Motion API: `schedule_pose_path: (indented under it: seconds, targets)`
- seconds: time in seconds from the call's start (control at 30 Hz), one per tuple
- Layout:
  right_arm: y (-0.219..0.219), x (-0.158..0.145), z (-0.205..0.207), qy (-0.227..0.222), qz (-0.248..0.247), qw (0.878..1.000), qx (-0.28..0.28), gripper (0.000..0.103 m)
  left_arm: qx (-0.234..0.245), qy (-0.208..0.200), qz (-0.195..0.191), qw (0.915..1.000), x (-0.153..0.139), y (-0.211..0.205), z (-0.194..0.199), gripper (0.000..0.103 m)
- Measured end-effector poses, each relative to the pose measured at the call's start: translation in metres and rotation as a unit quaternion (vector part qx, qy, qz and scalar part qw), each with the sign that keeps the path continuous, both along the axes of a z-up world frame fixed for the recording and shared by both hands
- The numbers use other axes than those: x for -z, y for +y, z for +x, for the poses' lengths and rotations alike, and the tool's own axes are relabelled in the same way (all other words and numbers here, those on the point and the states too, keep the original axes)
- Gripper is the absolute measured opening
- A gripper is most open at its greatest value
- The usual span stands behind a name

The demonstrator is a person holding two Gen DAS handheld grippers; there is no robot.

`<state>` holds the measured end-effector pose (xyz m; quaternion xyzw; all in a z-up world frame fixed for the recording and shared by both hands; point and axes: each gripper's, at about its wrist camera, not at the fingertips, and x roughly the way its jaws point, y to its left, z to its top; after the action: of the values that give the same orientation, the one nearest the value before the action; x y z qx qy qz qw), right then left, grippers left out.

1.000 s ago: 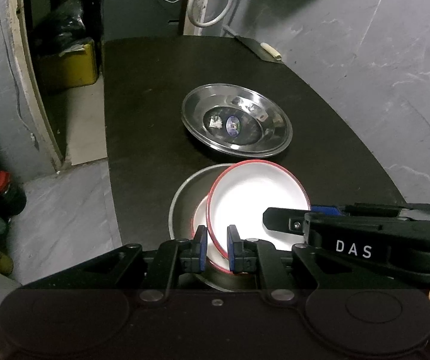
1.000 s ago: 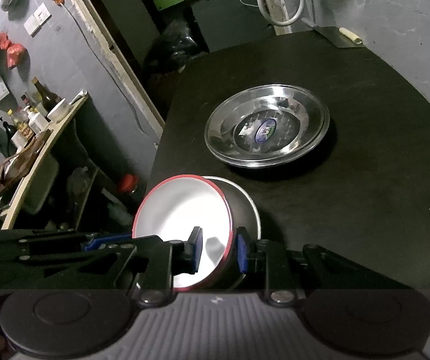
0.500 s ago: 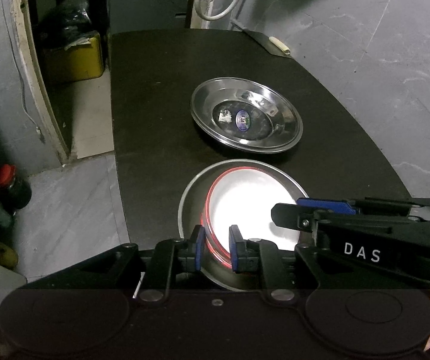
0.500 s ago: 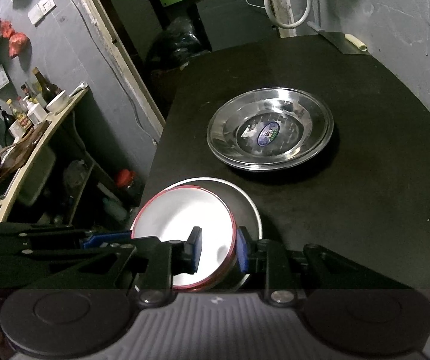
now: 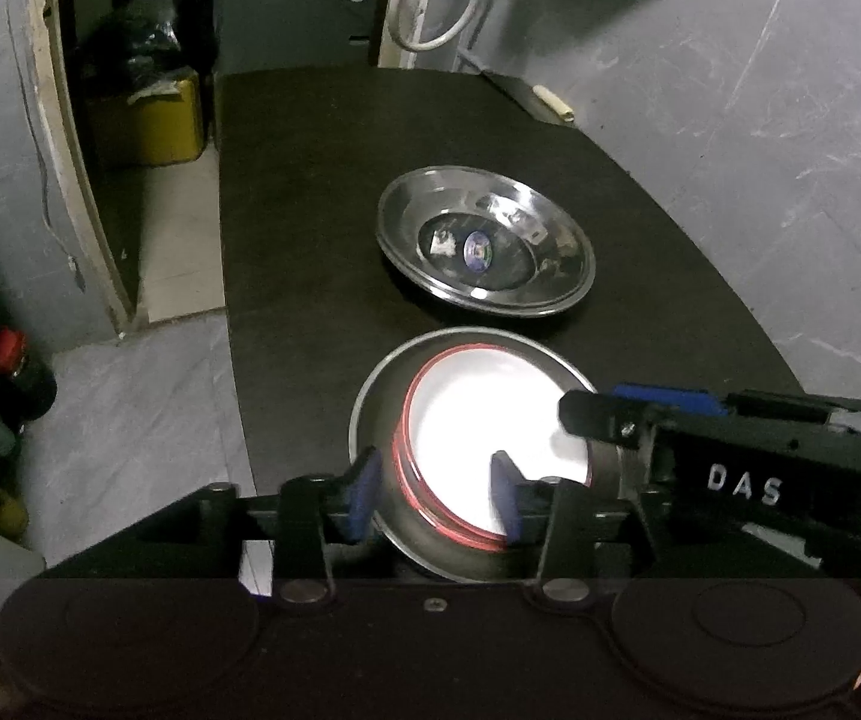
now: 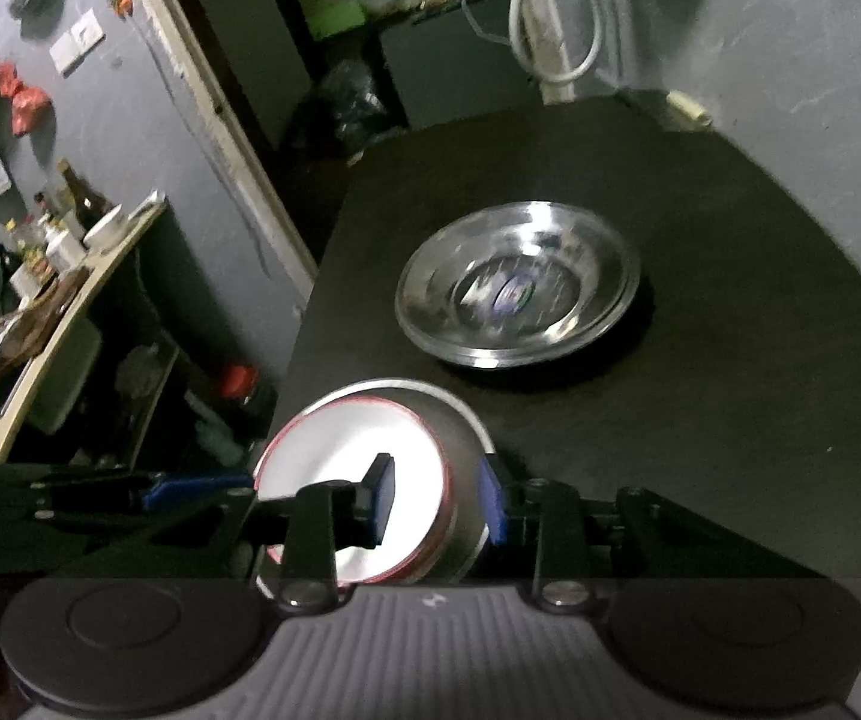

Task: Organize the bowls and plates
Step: 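Lower the white bowl into the steel bowl and open both grippers, then move both grippers to the steel bowl's rim and close them on it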

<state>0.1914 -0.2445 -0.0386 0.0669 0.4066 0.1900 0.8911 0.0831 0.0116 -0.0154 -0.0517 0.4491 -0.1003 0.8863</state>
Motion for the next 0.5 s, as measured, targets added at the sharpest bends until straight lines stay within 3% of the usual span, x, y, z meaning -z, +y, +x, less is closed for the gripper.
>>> schedule_pose_path:
  seconds: [0.2, 0.33, 0.37, 0.5]
  targets:
    - [-0.014, -0.006, -0.005, -0.025, 0.011, 0.999, 0.03, 0.053, -0.015, -0.021, -0.017, 0.9995, -0.008, 0.007, -0.004, 0.08]
    - [-0.023, -0.006, -0.006, -0.026, 0.014, 0.998, 0.049, 0.077, -0.047, -0.037, -0.022, 0.998, -0.011, 0.015, -0.007, 0.101]
    - [-0.026, -0.006, -0.007, -0.026, 0.014, 0.998, 0.055, 0.085, -0.056, -0.038, -0.022, 0.9975, -0.011, 0.018, -0.007, 0.102]
    - [-0.032, -0.004, -0.006, -0.022, 0.011, 0.997, 0.071, 0.099, -0.095, -0.028, -0.023, 0.9948, -0.007, 0.03, -0.006, 0.102]
